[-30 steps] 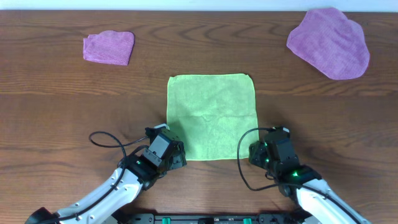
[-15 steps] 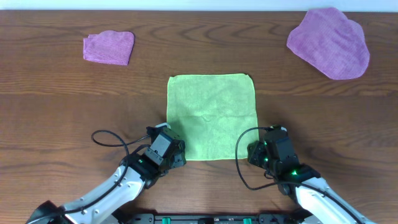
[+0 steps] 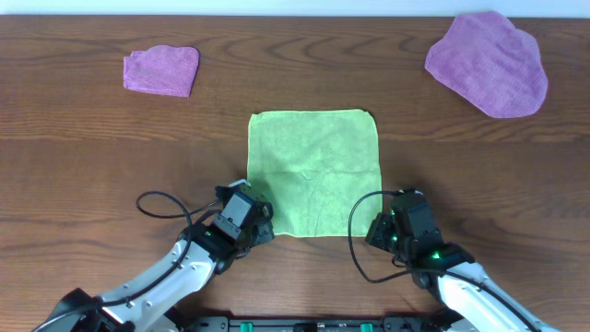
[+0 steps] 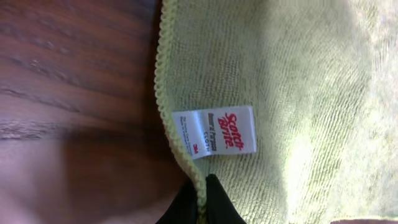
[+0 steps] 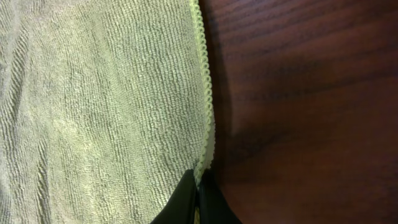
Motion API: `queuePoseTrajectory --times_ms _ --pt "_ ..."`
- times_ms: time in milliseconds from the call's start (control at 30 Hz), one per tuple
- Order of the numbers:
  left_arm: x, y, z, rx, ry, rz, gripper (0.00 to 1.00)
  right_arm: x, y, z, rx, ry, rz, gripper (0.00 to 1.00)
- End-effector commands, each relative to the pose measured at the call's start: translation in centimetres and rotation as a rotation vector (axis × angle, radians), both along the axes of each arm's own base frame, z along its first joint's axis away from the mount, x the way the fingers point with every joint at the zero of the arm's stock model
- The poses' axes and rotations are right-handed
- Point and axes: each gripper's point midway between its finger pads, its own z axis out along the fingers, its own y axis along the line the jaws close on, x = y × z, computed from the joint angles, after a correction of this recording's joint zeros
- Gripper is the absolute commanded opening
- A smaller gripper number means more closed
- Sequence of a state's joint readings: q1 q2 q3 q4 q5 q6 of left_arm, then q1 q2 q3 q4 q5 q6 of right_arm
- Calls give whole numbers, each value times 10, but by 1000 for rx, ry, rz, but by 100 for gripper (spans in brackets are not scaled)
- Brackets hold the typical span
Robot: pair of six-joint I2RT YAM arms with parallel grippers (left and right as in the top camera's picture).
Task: Fold the cloth
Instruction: 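Grasp the green cloth's bottom corners with both grippers, then lift the bottom edge and fold it forward toward the top edge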
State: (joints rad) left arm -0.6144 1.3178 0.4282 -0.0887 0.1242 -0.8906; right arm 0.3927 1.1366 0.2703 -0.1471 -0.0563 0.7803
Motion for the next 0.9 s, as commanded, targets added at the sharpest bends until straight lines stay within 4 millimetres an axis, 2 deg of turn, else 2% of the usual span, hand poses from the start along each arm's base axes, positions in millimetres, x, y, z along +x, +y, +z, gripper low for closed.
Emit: queuePoseTrajectory --times_ms 0,233,500,633,867 --pt "3 0 2 -16 9 12 6 2 0 1 4 0 -4 2" --pt "7 -13 13 -74 9 -32 6 15 5 16 17 -35 -3 1" --pt "30 -24 49 -59 -43 -79 6 37 9 54 -11 -59 30 2" --pt "48 -15 67 -39 -66 -67 6 50 7 73 -16 -88 26 2" --pt "69 13 75 -33 -79 24 6 63 1 88 -4 -125 -8 2"
